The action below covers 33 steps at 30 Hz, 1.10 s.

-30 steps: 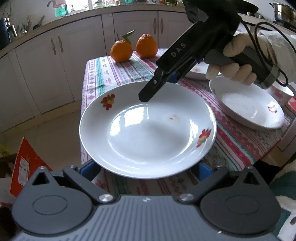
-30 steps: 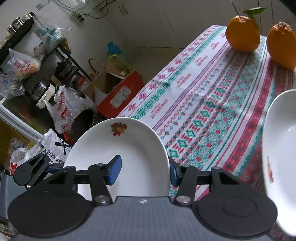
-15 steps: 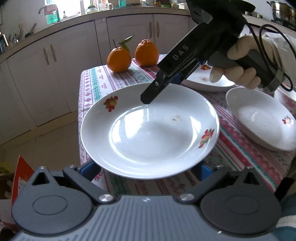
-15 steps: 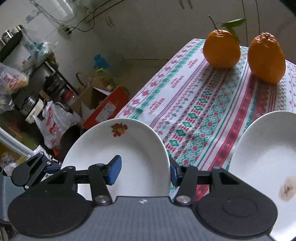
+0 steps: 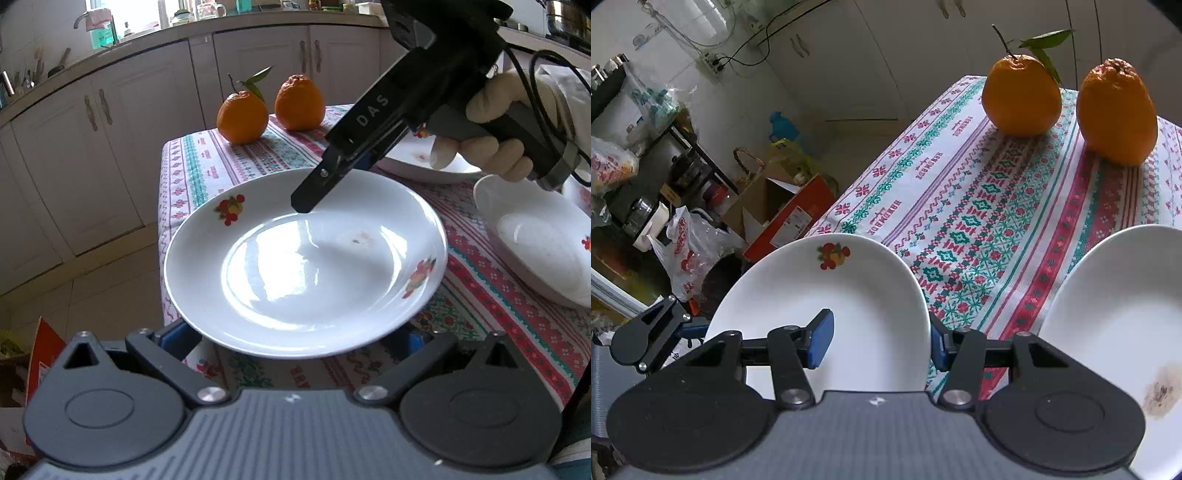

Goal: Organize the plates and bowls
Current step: 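Lift and carry the held white plates with both tools toward the other plates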

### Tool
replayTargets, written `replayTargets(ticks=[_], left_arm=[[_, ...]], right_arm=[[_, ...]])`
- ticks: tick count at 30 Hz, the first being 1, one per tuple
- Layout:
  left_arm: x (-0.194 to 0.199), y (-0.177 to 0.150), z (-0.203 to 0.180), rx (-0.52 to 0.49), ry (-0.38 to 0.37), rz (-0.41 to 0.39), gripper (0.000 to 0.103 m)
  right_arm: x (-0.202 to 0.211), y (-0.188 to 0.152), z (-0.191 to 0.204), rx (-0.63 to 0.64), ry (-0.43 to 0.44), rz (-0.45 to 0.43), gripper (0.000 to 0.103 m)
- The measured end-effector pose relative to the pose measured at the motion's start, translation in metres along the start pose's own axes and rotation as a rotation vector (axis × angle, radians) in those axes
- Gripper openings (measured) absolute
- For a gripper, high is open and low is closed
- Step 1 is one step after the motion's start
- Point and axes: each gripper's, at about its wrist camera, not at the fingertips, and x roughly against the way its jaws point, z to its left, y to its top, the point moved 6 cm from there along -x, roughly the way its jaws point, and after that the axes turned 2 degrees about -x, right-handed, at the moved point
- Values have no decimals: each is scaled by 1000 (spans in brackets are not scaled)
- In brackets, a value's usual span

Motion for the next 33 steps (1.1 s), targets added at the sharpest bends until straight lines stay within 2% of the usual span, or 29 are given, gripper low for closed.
replayTargets(ticks=[11, 15, 21, 27, 31, 33], left_arm=[[-6, 1, 3, 4, -29, 4, 101], [-4, 0, 1, -1, -37, -1, 102], [-2, 0, 0, -9, -24, -2, 101], [0, -1, 1, -12, -29, -8, 101], [2, -1, 1, -12, -24, -9, 101], [5, -1, 1, -9, -19, -11, 101]], right_arm=[[-3, 3, 1, 28, -48, -4, 60], [-3, 1, 5, 41, -47, -3, 69], [-3, -1, 8, 56, -79, 1, 70], [-1, -2, 14, 72, -87, 7, 82], [5, -2, 21, 86, -103, 14, 94], [12, -4, 24, 103, -116, 14, 94]])
